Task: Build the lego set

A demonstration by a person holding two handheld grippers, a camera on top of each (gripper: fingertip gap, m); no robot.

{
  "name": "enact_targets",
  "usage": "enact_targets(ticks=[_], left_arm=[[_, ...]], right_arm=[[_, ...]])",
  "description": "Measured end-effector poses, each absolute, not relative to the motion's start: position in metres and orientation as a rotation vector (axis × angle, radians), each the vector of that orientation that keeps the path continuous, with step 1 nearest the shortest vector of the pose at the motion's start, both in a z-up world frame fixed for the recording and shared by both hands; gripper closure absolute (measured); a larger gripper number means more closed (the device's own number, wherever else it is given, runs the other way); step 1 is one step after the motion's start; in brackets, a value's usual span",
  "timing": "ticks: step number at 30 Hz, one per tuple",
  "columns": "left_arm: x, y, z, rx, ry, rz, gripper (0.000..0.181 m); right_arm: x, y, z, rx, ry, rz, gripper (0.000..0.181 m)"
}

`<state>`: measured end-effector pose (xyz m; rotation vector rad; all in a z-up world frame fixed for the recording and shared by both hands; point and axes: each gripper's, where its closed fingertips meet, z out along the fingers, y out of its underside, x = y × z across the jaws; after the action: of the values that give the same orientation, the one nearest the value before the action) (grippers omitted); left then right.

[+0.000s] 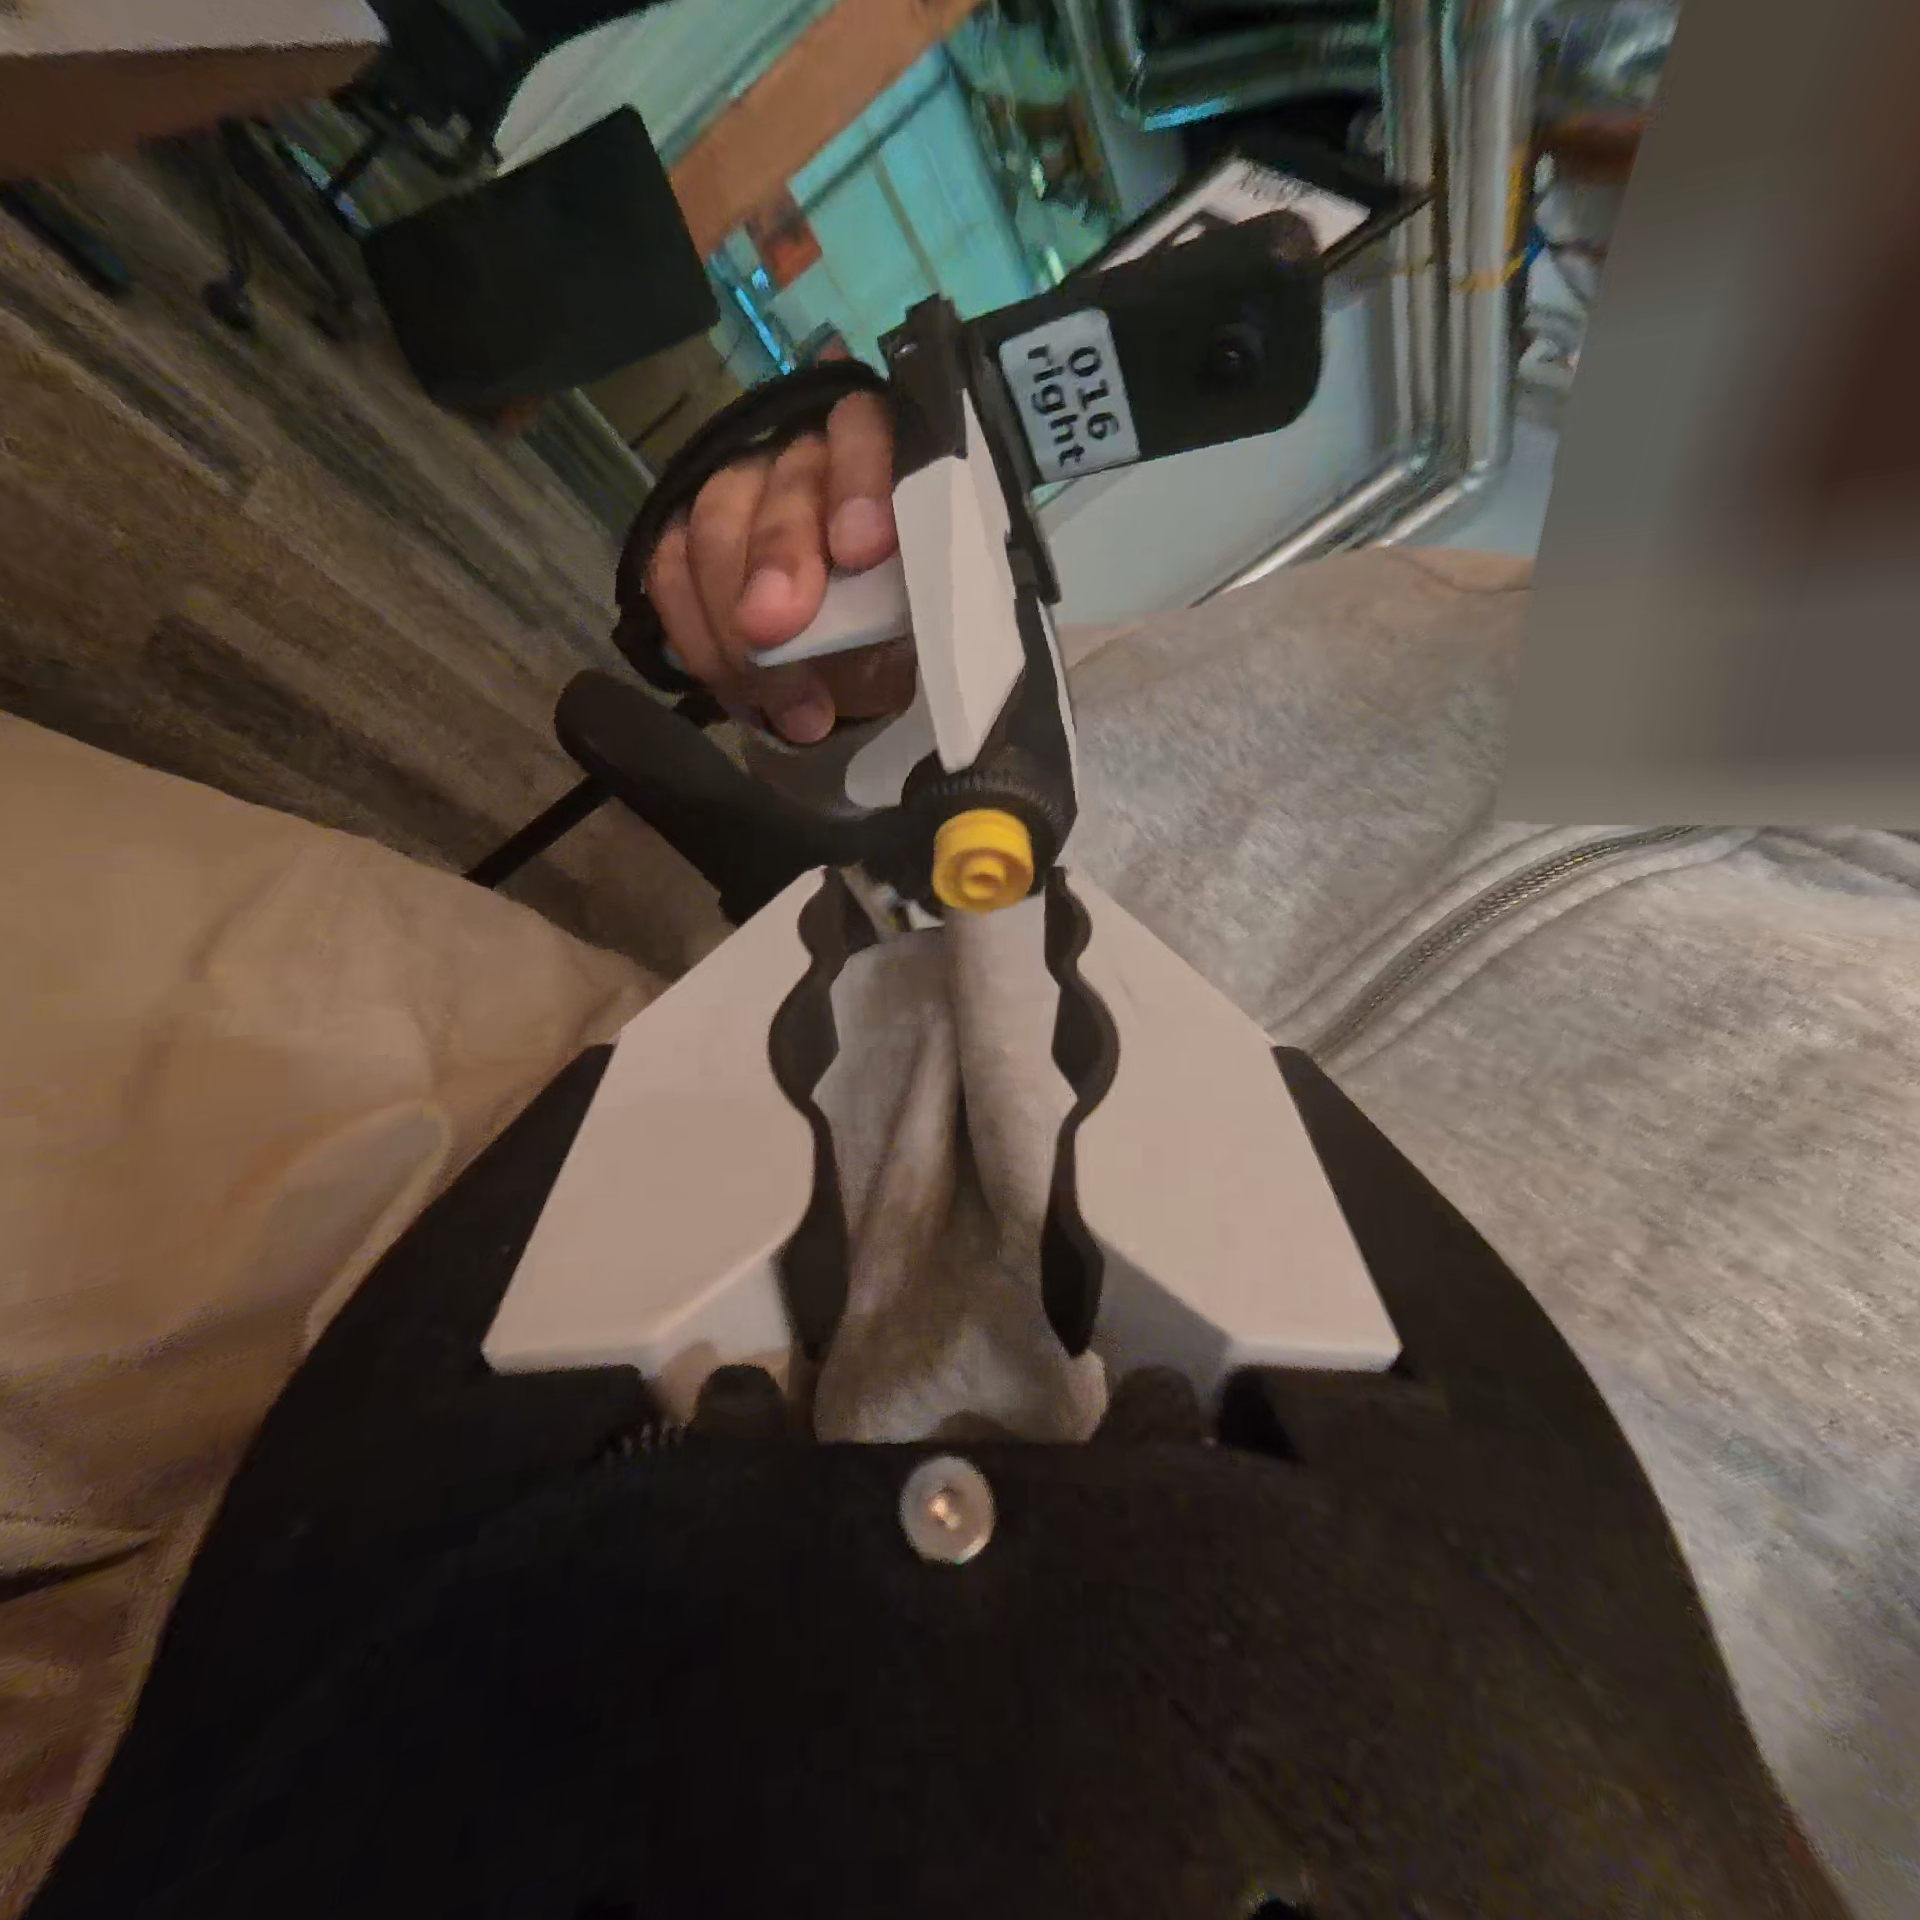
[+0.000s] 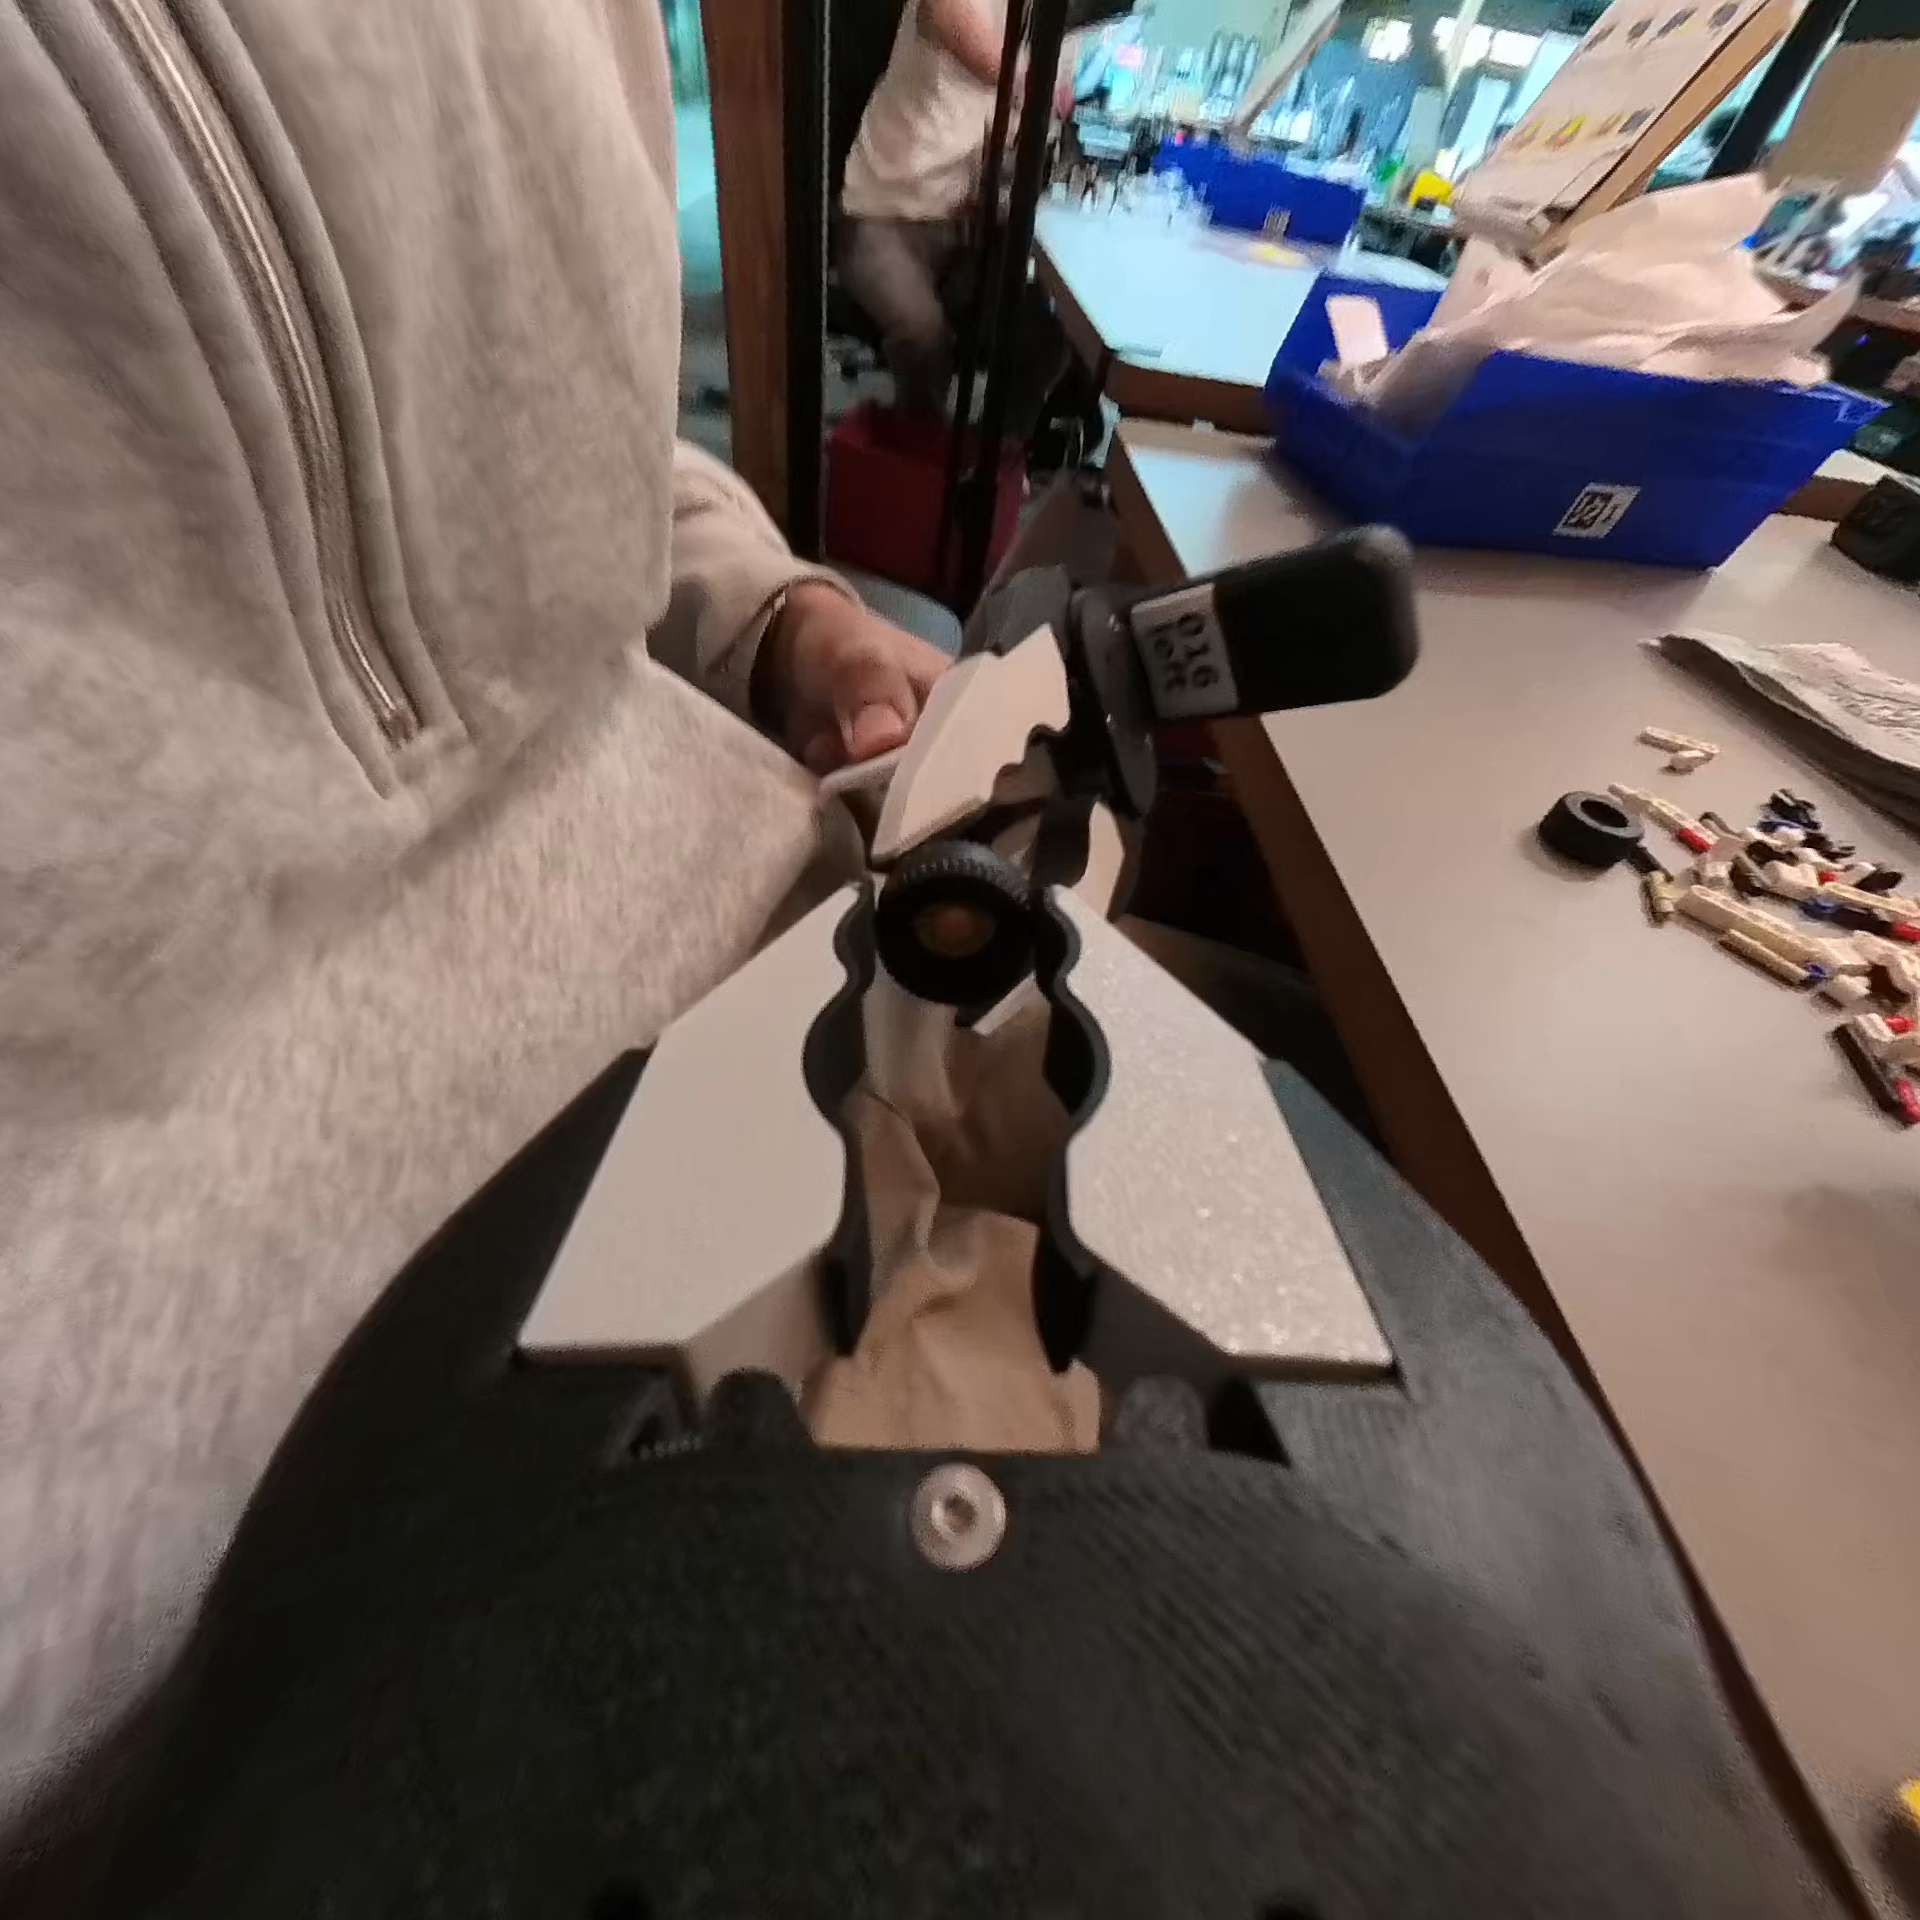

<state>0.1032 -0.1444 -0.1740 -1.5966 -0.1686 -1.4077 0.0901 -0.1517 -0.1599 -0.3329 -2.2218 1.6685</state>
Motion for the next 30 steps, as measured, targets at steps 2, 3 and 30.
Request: enact_targets(ticks=[2, 3, 30], left_arm=[[0.102, -0.150, -0.166, -1.518, -0.184, -1.450, 0.152], [0.102, -0.152, -0.163, -1.485, -0.193, -1.465, 0.155], [0.112, -0.159, -0.178, -1.555, -0.313, -1.470, 0.165]], right_arm=[[0.091, -0.153, -0.154, -0.380, -2.185, 1.765, 0.153], [0.091, -0.154, -0.154, -0.399, -2.181, 1.793, 0.152], [0.102, -0.161, -0.179, -0.512, -2.170, 1.678, 0.152]])
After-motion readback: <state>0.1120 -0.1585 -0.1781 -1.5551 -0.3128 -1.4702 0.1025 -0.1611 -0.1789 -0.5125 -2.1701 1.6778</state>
